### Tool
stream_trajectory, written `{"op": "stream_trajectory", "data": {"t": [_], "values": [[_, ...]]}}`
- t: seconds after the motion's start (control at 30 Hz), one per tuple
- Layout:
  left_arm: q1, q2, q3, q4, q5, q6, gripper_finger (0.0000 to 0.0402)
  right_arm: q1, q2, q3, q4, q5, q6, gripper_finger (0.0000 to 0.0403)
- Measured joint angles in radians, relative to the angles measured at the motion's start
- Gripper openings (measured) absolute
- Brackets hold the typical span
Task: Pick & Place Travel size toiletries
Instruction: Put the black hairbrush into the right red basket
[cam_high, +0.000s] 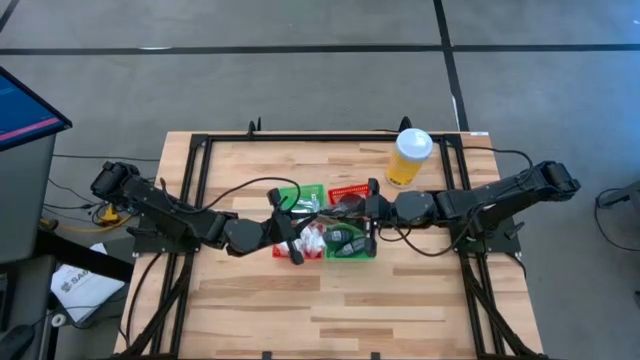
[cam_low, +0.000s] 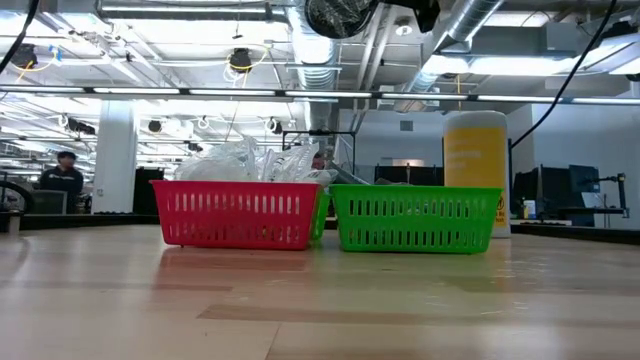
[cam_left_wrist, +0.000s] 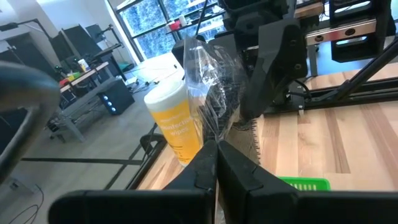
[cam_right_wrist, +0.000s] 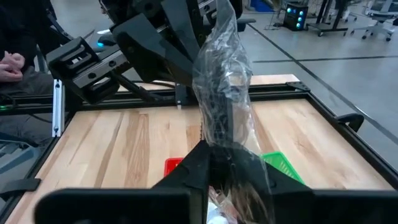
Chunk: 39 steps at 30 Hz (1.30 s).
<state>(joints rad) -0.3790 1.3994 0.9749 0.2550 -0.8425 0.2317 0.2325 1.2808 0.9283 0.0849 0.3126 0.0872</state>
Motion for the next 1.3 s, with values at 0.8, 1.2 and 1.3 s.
{"op": "stream_trajectory", "data": {"t": [0.8, 1.2, 1.3], "values": [[-0.003, -0.005, 0.0, -0.005, -0.091, 0.0, 0.0104, -0.044, 0.0, 0.0, -0.047, -0.001, -0.038, 0.0016], [-0.031, -0.005, 0.0, -0.013, -0.13, -0.003, 0.0145, -0.172, 0.0, 0.0, -0.244, 0.0, 0.007, 0.0016], [-0.035, -0.005, 0.0, -0.013, -0.13, -0.003, 0.0143, -0.204, 0.0, 0.0, -0.299, 0.0, 0.008, 0.0016]]}}
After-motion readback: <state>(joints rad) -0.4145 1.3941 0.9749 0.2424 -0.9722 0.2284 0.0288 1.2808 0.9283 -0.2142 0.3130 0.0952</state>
